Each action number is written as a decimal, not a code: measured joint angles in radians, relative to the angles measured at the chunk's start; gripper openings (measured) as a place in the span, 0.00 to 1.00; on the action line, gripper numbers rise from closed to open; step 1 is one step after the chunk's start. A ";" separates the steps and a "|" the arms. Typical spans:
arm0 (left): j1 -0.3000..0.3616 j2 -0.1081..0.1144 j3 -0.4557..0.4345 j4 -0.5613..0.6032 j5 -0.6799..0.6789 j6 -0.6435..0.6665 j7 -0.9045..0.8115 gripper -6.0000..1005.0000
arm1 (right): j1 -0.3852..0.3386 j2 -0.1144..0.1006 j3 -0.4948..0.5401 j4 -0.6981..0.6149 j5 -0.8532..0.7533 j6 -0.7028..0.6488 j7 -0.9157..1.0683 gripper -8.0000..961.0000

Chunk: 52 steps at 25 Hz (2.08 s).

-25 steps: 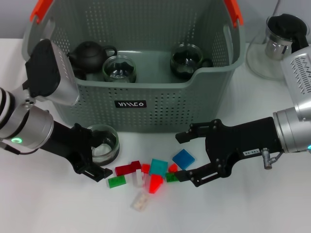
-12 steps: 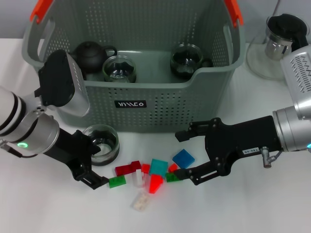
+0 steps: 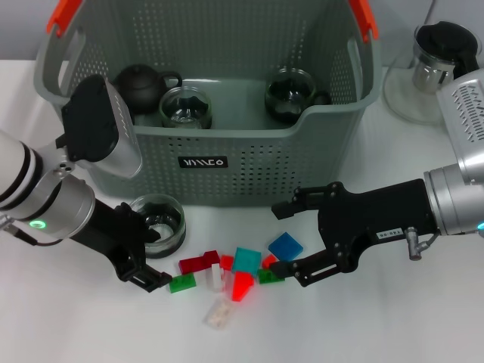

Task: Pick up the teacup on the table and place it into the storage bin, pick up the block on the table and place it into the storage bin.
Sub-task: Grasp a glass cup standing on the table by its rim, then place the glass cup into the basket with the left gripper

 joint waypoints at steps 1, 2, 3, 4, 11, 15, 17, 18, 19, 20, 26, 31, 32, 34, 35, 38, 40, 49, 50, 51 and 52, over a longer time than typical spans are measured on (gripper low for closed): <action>0.000 0.001 -0.001 -0.004 -0.001 0.004 0.001 0.72 | 0.000 0.000 0.000 0.000 0.000 0.000 0.000 0.98; -0.001 0.002 -0.002 -0.008 -0.002 0.008 0.002 0.72 | 0.000 0.000 0.001 0.000 0.000 0.000 0.000 0.98; -0.002 0.002 -0.003 -0.012 -0.002 0.012 0.002 0.72 | 0.000 0.000 0.001 0.000 0.000 0.000 0.000 0.98; -0.004 0.002 -0.004 -0.015 -0.002 0.014 0.001 0.72 | 0.000 0.000 0.001 0.001 0.000 0.000 0.000 0.98; -0.006 0.002 -0.007 -0.020 -0.003 0.012 -0.013 0.45 | 0.000 0.000 0.003 0.001 0.000 -0.003 0.000 0.98; -0.007 0.002 -0.008 -0.022 -0.002 0.016 -0.014 0.38 | 0.000 0.000 0.003 0.000 0.000 -0.005 0.000 0.98; -0.007 0.003 -0.008 -0.022 -0.003 0.017 -0.014 0.34 | -0.001 0.000 0.004 0.000 0.000 -0.006 0.000 0.98; -0.007 0.003 -0.008 -0.022 -0.003 0.017 -0.014 0.32 | -0.001 0.000 0.004 0.000 0.000 -0.006 0.000 0.98; -0.007 0.003 -0.008 -0.022 -0.003 0.018 -0.014 0.30 | -0.001 0.000 0.004 0.000 0.000 -0.007 0.000 0.98; -0.007 0.003 -0.008 -0.022 -0.003 0.018 -0.014 0.28 | -0.002 0.000 0.004 0.000 0.000 -0.007 0.000 0.98; -0.005 0.002 -0.013 -0.005 -0.005 0.053 -0.014 0.05 | -0.005 0.000 0.004 0.000 0.000 -0.008 0.000 0.98; -0.007 0.004 -0.044 0.051 -0.052 0.164 -0.020 0.05 | -0.006 0.000 0.003 0.000 0.000 -0.008 0.000 0.98; -0.005 0.004 -0.054 0.072 -0.071 0.190 -0.020 0.05 | -0.006 0.000 0.002 0.000 0.000 -0.008 0.000 0.98; 0.004 0.004 -0.083 0.121 -0.118 0.239 -0.021 0.05 | -0.007 0.000 0.000 0.000 0.000 -0.009 0.000 0.98; 0.006 0.004 -0.101 0.143 -0.140 0.260 -0.023 0.05 | -0.007 0.000 -0.001 0.000 0.000 -0.011 0.000 0.98; 0.007 0.005 -0.173 0.198 -0.204 0.325 -0.025 0.05 | -0.008 -0.001 -0.002 0.001 -0.003 -0.013 0.000 0.98; 0.003 0.007 -0.249 0.237 -0.267 0.378 -0.025 0.05 | -0.008 -0.002 -0.002 0.001 -0.004 -0.016 -0.001 0.98; -0.060 0.023 -0.438 0.330 -0.536 0.463 -0.091 0.05 | -0.009 -0.005 0.001 -0.002 -0.006 -0.038 -0.002 0.98; -0.069 0.024 -0.442 0.332 -0.546 0.449 -0.100 0.05 | -0.008 -0.005 0.000 -0.001 -0.006 -0.038 -0.002 0.98; -0.081 0.024 -0.447 0.333 -0.550 0.433 -0.109 0.05 | -0.008 -0.005 -0.002 0.000 -0.006 -0.038 -0.002 0.98; -0.098 0.026 -0.452 0.335 -0.555 0.405 -0.122 0.05 | -0.007 -0.005 -0.003 0.001 -0.006 -0.039 -0.002 0.98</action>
